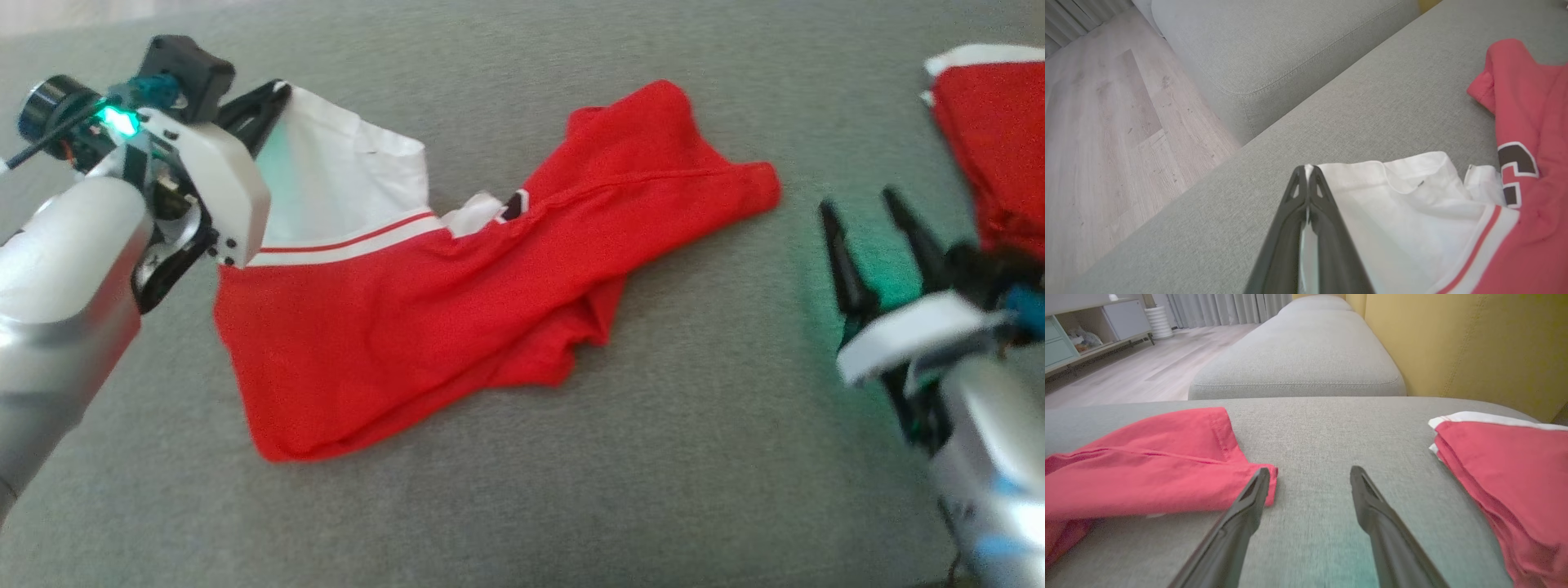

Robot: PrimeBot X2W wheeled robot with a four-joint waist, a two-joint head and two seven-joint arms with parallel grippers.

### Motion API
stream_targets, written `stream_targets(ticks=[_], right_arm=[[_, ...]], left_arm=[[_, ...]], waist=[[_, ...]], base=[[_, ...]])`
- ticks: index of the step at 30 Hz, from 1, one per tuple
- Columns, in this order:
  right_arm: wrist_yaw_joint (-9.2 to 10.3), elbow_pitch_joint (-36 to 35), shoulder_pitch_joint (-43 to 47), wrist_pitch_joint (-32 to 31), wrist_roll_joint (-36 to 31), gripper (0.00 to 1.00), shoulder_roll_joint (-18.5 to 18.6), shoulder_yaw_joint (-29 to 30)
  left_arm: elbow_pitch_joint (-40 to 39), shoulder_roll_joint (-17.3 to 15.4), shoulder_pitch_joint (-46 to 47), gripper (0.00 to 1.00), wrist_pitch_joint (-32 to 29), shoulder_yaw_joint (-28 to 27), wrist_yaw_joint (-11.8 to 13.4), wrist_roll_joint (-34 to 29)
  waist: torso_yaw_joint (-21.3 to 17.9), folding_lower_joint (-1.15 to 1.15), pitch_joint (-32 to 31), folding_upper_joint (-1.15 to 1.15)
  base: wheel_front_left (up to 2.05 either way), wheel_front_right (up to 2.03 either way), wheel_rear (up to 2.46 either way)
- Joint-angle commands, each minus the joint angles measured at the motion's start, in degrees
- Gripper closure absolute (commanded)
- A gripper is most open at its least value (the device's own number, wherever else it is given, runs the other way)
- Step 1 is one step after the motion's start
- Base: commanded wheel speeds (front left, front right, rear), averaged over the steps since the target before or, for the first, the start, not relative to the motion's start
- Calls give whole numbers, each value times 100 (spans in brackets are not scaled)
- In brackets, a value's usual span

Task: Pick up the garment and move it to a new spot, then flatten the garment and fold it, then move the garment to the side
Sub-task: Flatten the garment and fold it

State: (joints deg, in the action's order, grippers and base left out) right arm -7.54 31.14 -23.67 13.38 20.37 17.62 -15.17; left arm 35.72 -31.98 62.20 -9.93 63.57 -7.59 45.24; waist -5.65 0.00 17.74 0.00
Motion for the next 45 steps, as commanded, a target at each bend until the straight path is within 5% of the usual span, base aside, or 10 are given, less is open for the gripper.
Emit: stream_targets(ticks=[1, 7, 23, 26, 32, 38, 45], right_arm=[[5, 132, -321, -87, 248, 0, 128, -222], [5, 978, -1095, -395, 1145, 0, 246, -936], [5, 2196, -1843, -156, 1792, 1, 407, -2340], [5, 2279, -1930, -99, 1863, 22, 447, -2604], [5, 2384, -2135, 86, 1837, 100, 537, -3021], [5, 2080, -2308, 158, 1672, 100, 687, -2862], [5, 597, -1899, 161, 1249, 100, 1038, -1638]], left_arm=[[-140, -168, 381, 100, 53, -165, 10, -41], [-306, -197, 459, 100, 127, -72, 10, 1], [-413, -311, 499, 100, 165, 54, 10, 76], [-428, -313, 480, 100, 173, 70, 10, 98], [-440, -325, 449, 100, 203, 121, 10, 128], [-440, -386, 430, 100, 628, 80, 87, 2], [-645, -518, 505, 100, 1797, -176, 343, -292]], waist=[[173, 0, 53, 0], [320, 0, 124, 0], [462, 0, 160, 0], [491, 0, 163, 0], [534, 0, 133, 0], [503, 0, -80, 0], [444, 0, -733, 0]], base=[[0, 0, 0], [0, 0, 0], [0, 0, 0], [0, 0, 0], [0, 0, 0], [0, 0, 0], [0, 0, 0]])
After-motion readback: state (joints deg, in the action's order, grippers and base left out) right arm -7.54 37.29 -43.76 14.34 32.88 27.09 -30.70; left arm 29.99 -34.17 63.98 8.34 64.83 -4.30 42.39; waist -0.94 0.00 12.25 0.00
